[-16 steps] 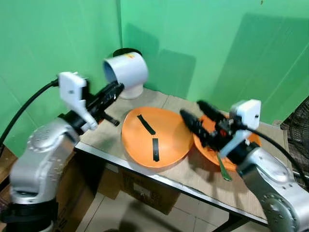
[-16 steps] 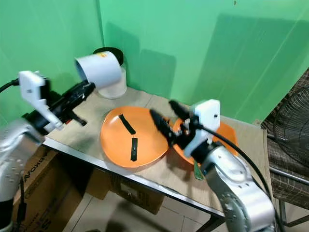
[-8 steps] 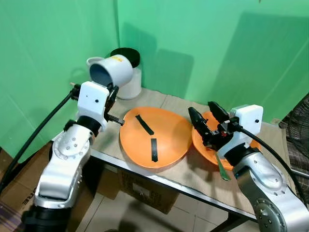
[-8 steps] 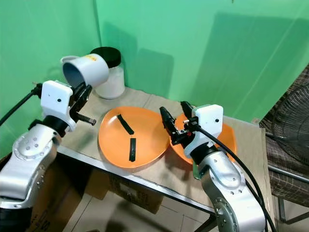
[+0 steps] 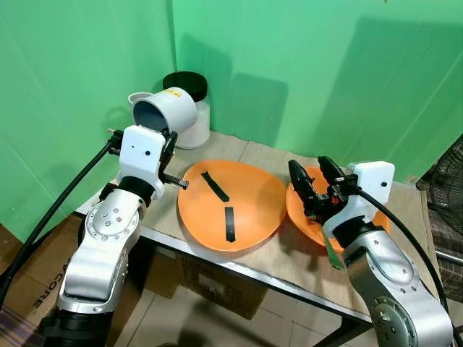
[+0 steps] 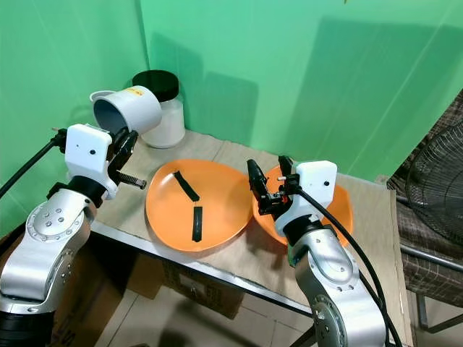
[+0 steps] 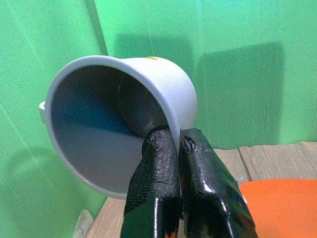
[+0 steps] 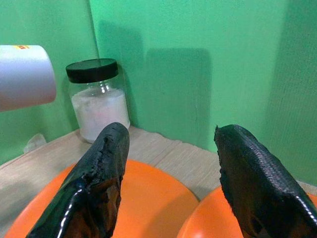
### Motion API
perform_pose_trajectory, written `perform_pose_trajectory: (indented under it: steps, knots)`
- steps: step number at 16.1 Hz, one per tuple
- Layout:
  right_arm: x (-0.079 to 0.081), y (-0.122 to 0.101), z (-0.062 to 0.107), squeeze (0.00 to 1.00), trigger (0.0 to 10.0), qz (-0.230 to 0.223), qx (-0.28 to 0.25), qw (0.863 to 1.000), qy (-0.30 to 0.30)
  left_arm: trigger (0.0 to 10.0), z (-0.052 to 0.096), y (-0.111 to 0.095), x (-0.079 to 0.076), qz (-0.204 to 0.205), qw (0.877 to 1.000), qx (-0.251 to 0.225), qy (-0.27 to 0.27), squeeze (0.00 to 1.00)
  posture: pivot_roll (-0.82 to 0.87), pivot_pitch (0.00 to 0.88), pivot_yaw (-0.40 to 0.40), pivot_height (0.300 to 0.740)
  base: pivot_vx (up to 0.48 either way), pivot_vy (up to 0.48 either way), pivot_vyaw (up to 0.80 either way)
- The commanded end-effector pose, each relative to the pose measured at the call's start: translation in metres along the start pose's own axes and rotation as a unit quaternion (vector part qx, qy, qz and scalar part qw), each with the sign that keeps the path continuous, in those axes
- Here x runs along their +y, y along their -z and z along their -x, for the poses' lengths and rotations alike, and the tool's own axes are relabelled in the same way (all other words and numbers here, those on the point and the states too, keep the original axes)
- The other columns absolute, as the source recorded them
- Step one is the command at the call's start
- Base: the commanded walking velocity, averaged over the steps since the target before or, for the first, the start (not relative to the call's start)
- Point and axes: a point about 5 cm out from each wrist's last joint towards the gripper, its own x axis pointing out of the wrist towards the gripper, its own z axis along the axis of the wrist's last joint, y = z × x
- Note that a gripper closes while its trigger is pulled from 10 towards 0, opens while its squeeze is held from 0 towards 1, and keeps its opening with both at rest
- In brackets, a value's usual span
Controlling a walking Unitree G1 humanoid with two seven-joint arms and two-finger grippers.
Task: Setting the table
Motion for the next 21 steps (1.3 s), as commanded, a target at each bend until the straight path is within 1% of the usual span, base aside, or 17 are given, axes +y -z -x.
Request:
perform_pose_trajectory:
  steps: [1,3,8,10,12,13,16,18,19,21]
  knots:
    - [-0.005,-0.002,-0.001,0.00,10.0,0.004,-0.007,1.000,0.013,10.0,-0.003,-0.004,-0.001,-0.001,1.000,-0.006,0.003,0.00,-0.12,0.000,-0.014,0.740,0.000,0.000,0.00]
    - [-0.005,-0.002,-0.001,0.00,10.0,0.006,-0.010,1.000,0.014,10.0,-0.004,-0.003,-0.001,0.006,1.000,-0.003,0.006,0.00,-0.13,0.000,-0.003,0.740,-0.317,0.000,0.00]
    - [-0.005,-0.002,-0.001,0.00,10.0,0.010,-0.014,1.000,0.014,10.0,-0.004,-0.002,-0.002,0.002,1.000,-0.001,0.015,0.00,-0.13,0.000,0.009,0.740,-0.343,0.000,0.00]
    - [-0.005,-0.002,-0.002,0.00,10.0,0.013,-0.017,1.000,0.012,10.0,-0.005,-0.003,-0.002,-0.001,1.000,-0.001,0.017,0.00,-0.13,0.000,0.009,0.740,0.000,0.000,0.00]
    - [-0.005,-0.003,-0.002,0.00,10.0,0.025,-0.017,0.999,0.012,10.0,-0.006,-0.003,-0.002,0.002,1.000,-0.001,0.016,0.00,-0.14,0.000,0.010,0.740,0.000,0.000,0.00]
    - [-0.005,-0.003,-0.001,0.00,10.0,0.023,-0.019,0.999,0.012,10.0,-0.006,-0.003,-0.002,0.005,1.000,0.001,0.015,0.00,-0.14,0.000,0.008,0.740,0.000,0.000,0.00]
    - [-0.007,-0.002,-0.002,0.00,10.0,0.021,-0.018,1.000,0.002,10.0,-0.004,0.001,-0.002,0.030,0.999,0.008,0.008,0.00,-0.14,0.000,-0.016,0.740,0.000,0.000,0.00]
    - [-0.006,-0.001,-0.004,0.00,10.0,0.028,-0.015,0.999,-0.004,10.0,-0.002,0.004,-0.001,0.040,0.999,0.014,0.005,0.00,-0.14,0.000,-0.023,0.740,0.000,0.000,0.00]
    - [-0.008,0.000,-0.004,0.00,10.0,0.029,-0.012,0.999,-0.006,10.0,0.000,0.006,-0.001,0.040,0.999,0.018,0.006,0.00,-0.13,0.000,-0.045,0.740,0.000,0.000,-0.80]
    - [-0.011,0.001,-0.004,0.00,10.0,0.028,-0.015,1.000,0.000,10.0,0.002,0.008,-0.001,0.032,0.999,0.021,0.007,0.00,-0.14,0.000,-0.063,0.740,0.000,0.000,-0.80]
